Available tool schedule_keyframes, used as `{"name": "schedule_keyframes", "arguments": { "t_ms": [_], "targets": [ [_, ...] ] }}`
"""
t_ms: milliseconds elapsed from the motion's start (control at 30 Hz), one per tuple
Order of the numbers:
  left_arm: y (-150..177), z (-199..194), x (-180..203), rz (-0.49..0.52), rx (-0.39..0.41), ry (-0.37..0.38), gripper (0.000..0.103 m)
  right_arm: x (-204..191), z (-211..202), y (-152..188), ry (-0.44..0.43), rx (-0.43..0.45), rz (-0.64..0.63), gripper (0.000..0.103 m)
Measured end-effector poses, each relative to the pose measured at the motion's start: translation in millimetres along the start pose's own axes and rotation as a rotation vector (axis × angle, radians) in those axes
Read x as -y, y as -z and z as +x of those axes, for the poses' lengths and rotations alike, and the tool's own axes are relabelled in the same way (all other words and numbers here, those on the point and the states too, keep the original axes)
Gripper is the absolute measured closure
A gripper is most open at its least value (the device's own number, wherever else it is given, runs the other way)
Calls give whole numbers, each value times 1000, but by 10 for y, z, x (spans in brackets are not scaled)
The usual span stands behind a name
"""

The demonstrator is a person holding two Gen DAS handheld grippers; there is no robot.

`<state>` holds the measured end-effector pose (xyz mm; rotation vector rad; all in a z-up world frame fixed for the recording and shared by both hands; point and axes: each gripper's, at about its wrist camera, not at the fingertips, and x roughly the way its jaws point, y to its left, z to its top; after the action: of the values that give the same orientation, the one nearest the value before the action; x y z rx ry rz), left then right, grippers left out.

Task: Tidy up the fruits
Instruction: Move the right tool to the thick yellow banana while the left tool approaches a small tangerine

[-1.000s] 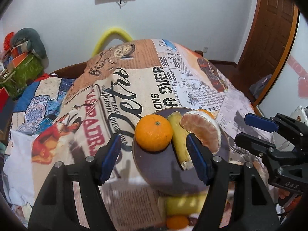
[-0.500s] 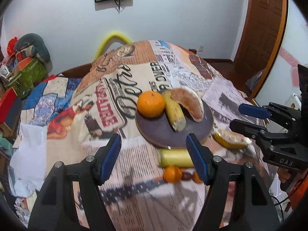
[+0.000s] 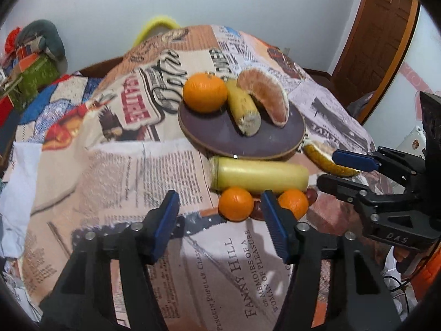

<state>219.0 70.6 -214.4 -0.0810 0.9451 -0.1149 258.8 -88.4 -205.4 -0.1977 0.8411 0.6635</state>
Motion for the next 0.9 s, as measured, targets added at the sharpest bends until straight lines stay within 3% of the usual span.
{"name": "schedule_keyframes", "arguments": {
  "t_ms": [67, 133, 533, 633, 800, 900],
  "targets": [
    [26, 82, -2, 0, -20, 12, 57, -8, 80, 21, 3, -17, -4, 58],
    [39, 149, -3, -1, -34, 23, 60, -4, 150, 21, -7, -32, -2, 58],
    [47, 366, 58, 12, -59, 55, 60, -22, 319, -32, -69, -45, -17, 55],
    [46, 389, 52, -2, -62, 83, 69, -20, 352, -46, -91, -51, -12, 55],
    [64, 349, 55, 7, -51, 65, 69, 68, 410, -59, -170, -83, 37, 56],
    [80, 292, 24, 5, -40, 47, 69, 94, 419, -51, -218, -96, 58, 62]
  ]
}}
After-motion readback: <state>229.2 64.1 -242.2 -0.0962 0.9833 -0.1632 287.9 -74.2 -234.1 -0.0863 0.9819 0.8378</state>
